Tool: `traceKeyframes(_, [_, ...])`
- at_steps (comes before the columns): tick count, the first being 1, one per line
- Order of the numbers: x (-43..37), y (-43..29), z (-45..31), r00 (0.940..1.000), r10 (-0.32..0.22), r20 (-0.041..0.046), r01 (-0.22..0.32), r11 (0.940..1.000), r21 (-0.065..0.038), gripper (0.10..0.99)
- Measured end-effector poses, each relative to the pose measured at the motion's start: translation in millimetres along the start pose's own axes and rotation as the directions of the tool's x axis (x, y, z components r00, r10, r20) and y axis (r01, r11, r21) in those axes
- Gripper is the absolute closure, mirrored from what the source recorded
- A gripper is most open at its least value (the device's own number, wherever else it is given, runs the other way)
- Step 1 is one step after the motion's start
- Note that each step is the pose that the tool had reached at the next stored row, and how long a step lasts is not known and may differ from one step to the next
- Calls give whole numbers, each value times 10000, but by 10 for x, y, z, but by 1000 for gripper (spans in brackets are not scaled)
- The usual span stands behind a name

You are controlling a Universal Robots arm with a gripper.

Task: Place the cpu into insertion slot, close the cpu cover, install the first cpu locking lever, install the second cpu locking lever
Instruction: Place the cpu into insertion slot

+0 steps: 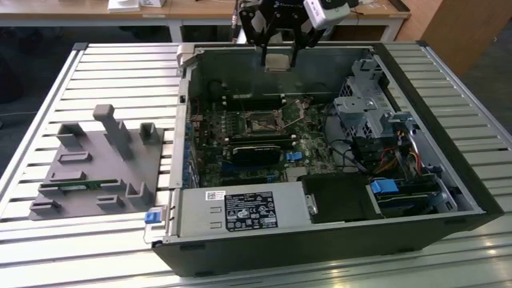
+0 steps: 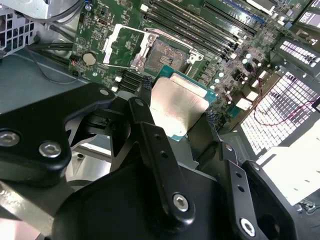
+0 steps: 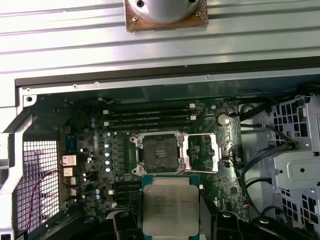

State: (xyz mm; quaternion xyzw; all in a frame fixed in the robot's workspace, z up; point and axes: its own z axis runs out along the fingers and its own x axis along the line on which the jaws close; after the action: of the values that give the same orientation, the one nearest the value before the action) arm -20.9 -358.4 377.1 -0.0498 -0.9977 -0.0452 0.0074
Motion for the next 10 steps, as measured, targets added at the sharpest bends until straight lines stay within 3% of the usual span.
traceKeyframes(10, [0,0,0,9998,214,19,-214,9998,-4,545])
